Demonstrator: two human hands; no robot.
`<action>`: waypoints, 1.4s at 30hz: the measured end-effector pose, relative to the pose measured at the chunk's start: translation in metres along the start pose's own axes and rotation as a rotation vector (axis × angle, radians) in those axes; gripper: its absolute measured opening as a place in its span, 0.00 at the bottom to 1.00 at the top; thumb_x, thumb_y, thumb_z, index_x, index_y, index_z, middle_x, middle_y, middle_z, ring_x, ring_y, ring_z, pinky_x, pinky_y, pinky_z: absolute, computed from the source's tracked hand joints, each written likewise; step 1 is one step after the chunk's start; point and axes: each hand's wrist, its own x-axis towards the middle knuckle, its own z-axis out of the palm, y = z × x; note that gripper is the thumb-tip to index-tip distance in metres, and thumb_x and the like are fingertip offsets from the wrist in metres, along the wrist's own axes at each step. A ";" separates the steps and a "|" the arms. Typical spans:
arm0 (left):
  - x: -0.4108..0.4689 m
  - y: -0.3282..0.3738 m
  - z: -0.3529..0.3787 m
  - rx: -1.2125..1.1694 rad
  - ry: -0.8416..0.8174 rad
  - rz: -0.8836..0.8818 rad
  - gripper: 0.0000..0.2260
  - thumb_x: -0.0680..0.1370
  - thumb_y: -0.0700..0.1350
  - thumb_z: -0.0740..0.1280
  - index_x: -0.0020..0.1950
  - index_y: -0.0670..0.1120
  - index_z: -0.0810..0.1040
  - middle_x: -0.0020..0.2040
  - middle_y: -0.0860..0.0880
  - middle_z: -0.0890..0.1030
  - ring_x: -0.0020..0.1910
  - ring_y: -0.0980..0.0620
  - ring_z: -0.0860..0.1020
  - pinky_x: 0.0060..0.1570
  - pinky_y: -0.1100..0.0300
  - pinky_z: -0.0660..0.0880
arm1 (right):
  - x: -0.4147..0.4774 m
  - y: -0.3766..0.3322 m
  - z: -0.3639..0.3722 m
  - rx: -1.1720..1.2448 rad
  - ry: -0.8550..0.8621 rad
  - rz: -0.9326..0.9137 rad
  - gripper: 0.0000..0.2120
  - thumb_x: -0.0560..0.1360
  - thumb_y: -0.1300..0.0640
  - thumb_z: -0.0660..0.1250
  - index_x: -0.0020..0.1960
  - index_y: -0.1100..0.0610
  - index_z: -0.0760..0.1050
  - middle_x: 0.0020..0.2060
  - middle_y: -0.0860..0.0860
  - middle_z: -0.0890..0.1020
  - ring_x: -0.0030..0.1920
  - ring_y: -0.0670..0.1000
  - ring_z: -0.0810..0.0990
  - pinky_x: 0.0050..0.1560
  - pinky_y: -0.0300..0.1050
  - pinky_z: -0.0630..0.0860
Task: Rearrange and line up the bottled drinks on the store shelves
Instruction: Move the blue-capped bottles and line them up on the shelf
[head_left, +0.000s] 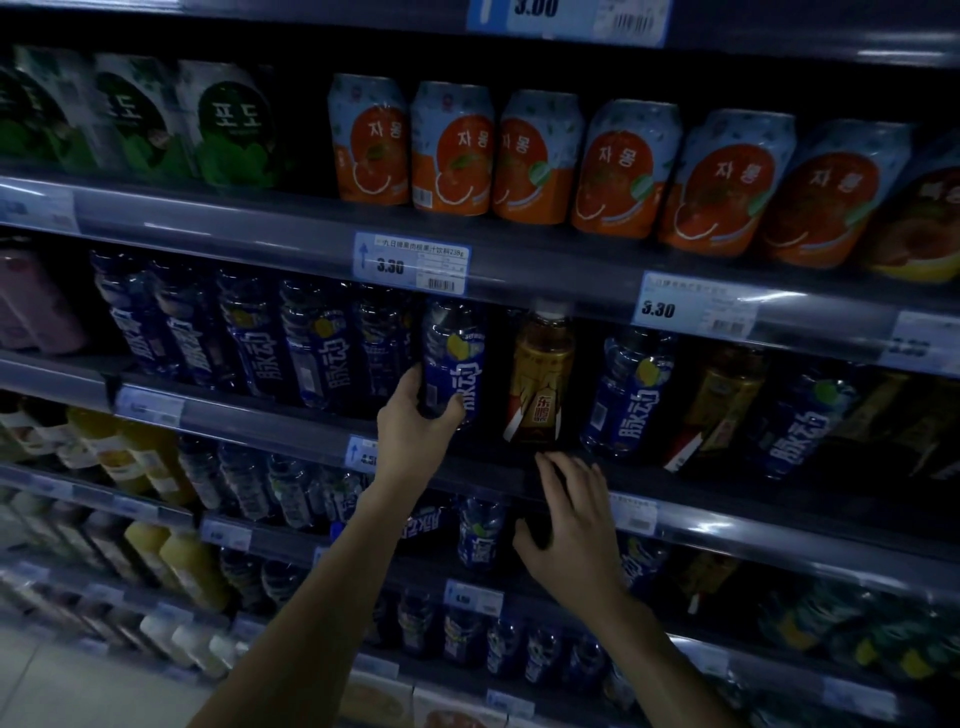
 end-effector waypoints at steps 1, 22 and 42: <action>-0.002 0.003 0.001 0.011 -0.001 -0.007 0.29 0.71 0.58 0.72 0.68 0.49 0.69 0.51 0.63 0.74 0.50 0.72 0.73 0.45 0.73 0.73 | 0.000 0.000 0.000 -0.001 0.000 0.002 0.30 0.73 0.48 0.62 0.72 0.60 0.65 0.67 0.55 0.69 0.69 0.56 0.65 0.74 0.57 0.54; -0.004 0.014 0.017 0.103 0.088 -0.015 0.37 0.66 0.55 0.77 0.69 0.46 0.65 0.63 0.48 0.69 0.59 0.51 0.71 0.54 0.61 0.69 | 0.000 -0.003 -0.005 -0.012 -0.027 0.014 0.31 0.73 0.46 0.61 0.72 0.60 0.65 0.68 0.55 0.69 0.69 0.55 0.63 0.73 0.58 0.55; 0.000 0.016 0.017 0.048 0.071 0.020 0.29 0.68 0.47 0.78 0.64 0.44 0.70 0.57 0.49 0.72 0.56 0.52 0.73 0.54 0.63 0.69 | 0.000 -0.005 -0.001 -0.022 0.012 0.007 0.30 0.72 0.49 0.66 0.71 0.61 0.66 0.67 0.56 0.70 0.68 0.57 0.64 0.73 0.59 0.56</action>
